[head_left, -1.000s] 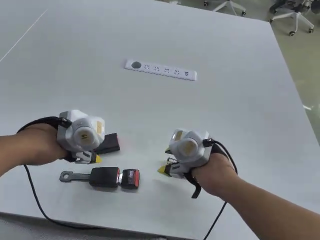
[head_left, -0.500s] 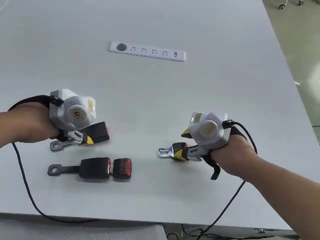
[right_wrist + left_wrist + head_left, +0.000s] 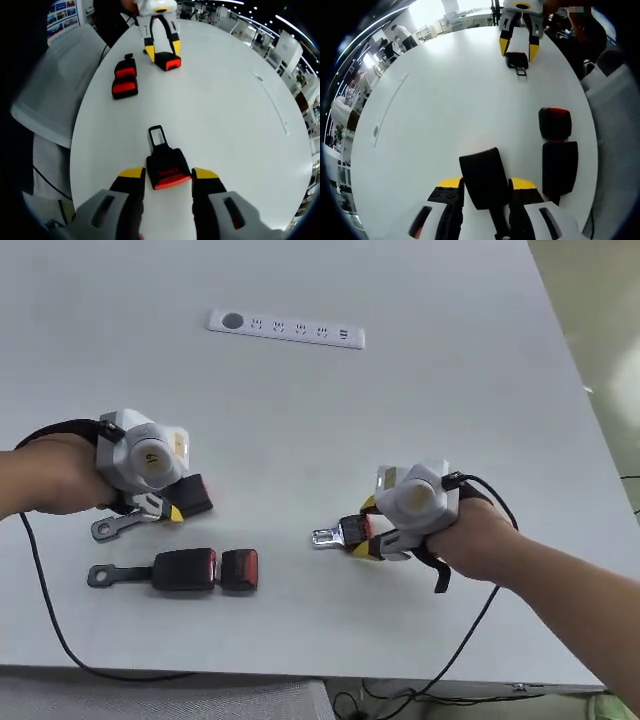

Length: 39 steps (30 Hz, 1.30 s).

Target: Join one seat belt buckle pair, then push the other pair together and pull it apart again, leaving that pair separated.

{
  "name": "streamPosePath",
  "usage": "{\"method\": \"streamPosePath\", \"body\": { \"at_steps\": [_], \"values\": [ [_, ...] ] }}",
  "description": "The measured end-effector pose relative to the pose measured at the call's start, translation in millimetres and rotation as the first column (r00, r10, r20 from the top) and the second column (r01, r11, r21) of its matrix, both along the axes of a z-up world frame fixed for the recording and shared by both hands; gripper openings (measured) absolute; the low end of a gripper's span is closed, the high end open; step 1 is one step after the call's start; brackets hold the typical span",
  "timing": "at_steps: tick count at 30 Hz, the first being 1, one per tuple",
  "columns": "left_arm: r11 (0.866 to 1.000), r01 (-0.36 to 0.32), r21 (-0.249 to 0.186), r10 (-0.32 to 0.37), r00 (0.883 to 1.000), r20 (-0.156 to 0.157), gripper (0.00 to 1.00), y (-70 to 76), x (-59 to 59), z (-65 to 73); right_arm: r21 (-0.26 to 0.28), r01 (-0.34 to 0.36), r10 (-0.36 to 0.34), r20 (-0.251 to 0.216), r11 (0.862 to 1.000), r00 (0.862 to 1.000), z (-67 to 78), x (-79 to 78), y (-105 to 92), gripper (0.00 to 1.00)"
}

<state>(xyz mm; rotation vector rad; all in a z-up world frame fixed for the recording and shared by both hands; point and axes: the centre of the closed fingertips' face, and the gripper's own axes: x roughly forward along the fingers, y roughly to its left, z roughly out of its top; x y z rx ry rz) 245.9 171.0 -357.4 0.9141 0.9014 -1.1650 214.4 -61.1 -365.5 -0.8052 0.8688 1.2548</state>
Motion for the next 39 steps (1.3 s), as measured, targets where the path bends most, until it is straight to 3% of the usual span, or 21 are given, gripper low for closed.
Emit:
{"method": "streamPosePath", "body": {
  "at_steps": [10,14,24,39],
  "values": [
    [0.997,0.073,0.017,-0.073,0.997,-0.002,0.33,-4.2,-3.9,-2.6,-0.015,0.003,-0.004,-0.025,1.0,1.0,-5.7,0.7,-2.4,0.34],
    [0.992,0.125,0.033,-0.125,0.992,0.003,0.33,-5.8,-10.5,1.3,-0.011,0.005,-0.005,-0.035,1.0,0.999,-6.9,1.3,-2.8,0.34],
    [0.99,0.132,0.044,-0.133,0.991,0.004,0.33,-7.7,-14.1,3.2,-0.017,0.018,-0.018,-0.037,1.0,0.999,-6.1,3.5,2.5,0.34],
    [0.99,0.14,0.03,-0.14,0.99,-0.001,0.33,-7.2,-15.1,4.6,0.019,-0.015,0.016,-0.015,1.0,1.0,-4.7,11.9,57.3,0.34]
  ]
}}
